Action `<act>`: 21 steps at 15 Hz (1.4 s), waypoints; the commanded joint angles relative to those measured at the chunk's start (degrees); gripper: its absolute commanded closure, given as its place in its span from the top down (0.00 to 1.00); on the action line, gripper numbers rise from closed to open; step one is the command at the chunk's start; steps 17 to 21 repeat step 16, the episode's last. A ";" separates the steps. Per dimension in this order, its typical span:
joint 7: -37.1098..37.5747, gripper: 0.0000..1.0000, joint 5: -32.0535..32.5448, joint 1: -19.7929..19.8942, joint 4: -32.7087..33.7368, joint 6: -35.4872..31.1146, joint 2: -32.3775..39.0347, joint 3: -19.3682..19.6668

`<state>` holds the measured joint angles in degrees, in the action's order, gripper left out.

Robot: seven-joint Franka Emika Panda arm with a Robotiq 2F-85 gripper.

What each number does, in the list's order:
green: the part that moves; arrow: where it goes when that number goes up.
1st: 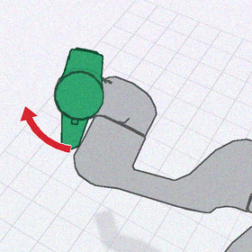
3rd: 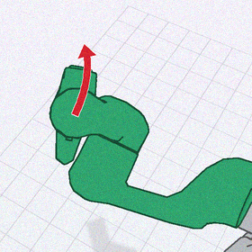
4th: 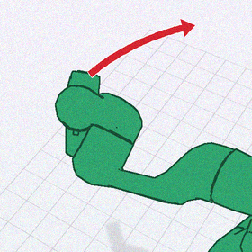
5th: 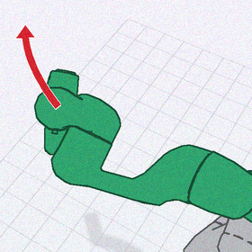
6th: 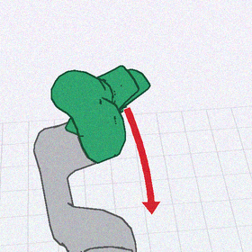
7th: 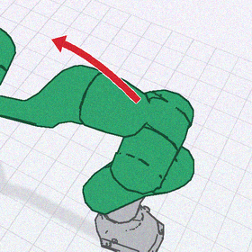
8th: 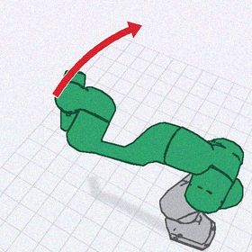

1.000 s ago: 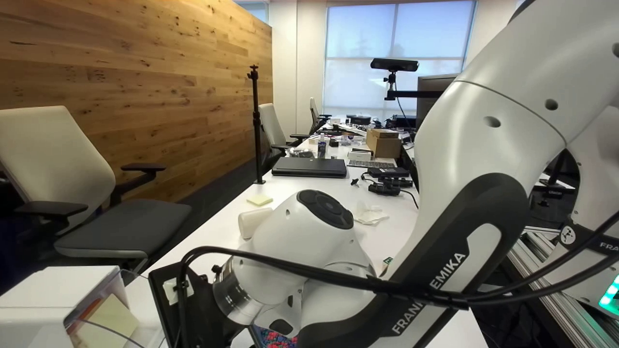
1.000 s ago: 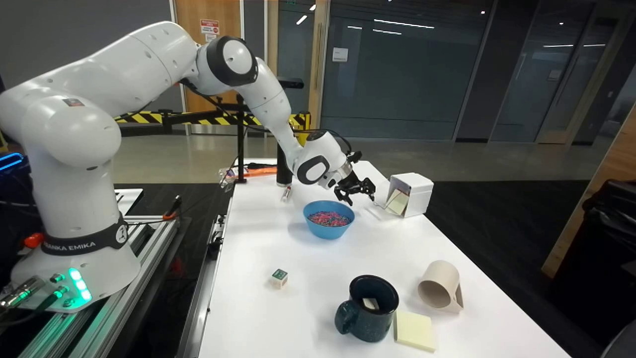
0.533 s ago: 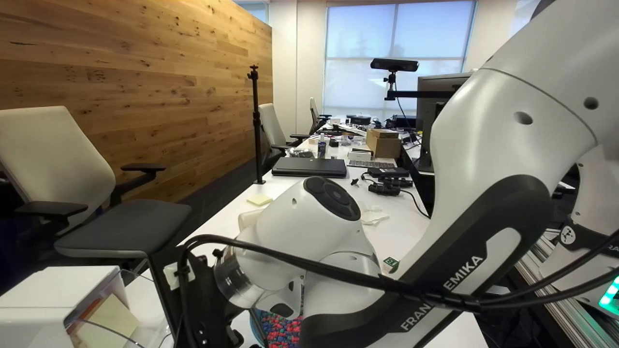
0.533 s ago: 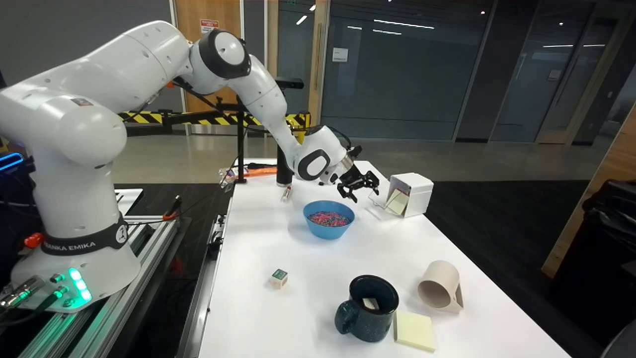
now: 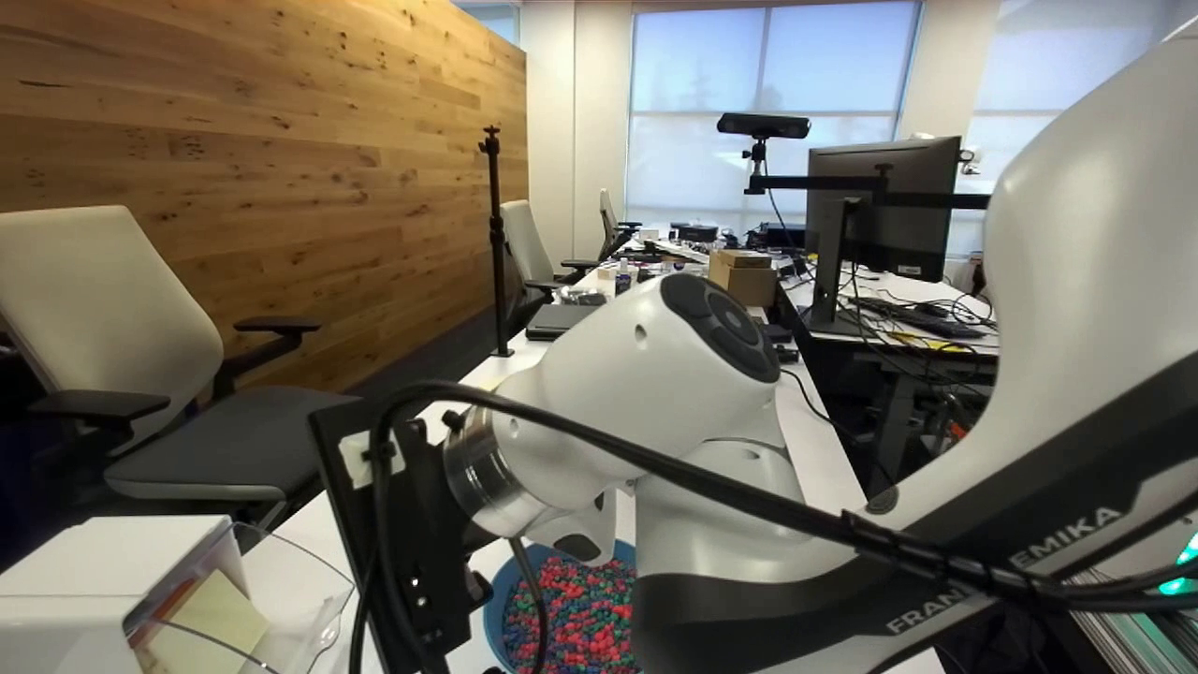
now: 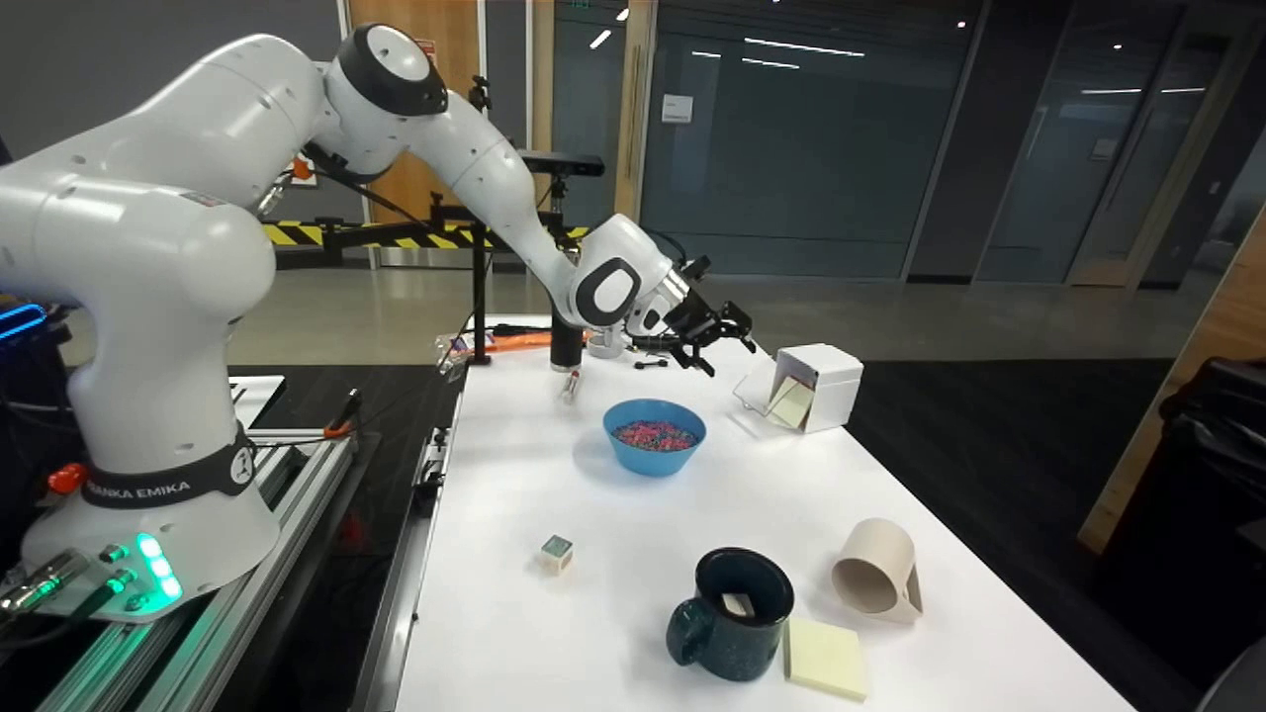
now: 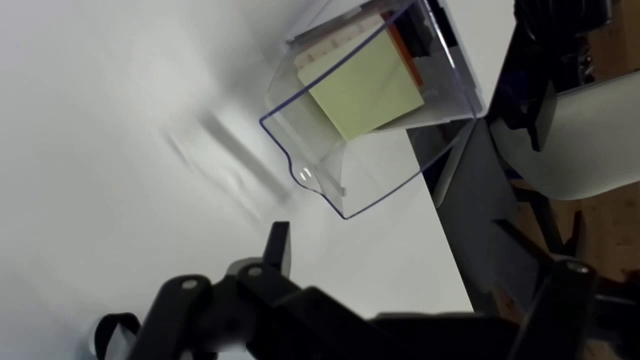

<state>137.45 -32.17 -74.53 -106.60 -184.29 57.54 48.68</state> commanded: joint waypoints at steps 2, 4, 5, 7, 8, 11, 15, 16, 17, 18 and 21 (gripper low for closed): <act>3.88 1.00 1.15 -3.95 -3.14 3.51 -0.37 3.96; 6.37 1.00 1.93 -6.90 -5.42 7.30 -0.35 7.03; 6.64 1.00 1.95 -7.44 -6.01 7.50 -0.40 7.51; 6.86 1.00 1.95 -7.53 -6.28 7.60 -0.34 7.62; 6.88 1.00 1.95 -7.49 -6.28 7.60 -0.31 7.63; 6.92 1.00 1.95 -7.49 -6.29 7.62 -0.25 7.65; 6.94 1.00 1.95 -7.49 -6.29 7.62 -0.23 7.65; 6.94 1.00 1.95 -7.50 -6.29 7.62 -0.23 7.65; 6.94 1.00 1.95 -7.50 -6.29 7.62 -0.23 7.65; 6.94 1.00 1.95 -7.50 -6.29 7.62 -0.23 7.65; 6.94 1.00 1.95 -7.50 -6.29 7.62 -0.23 7.65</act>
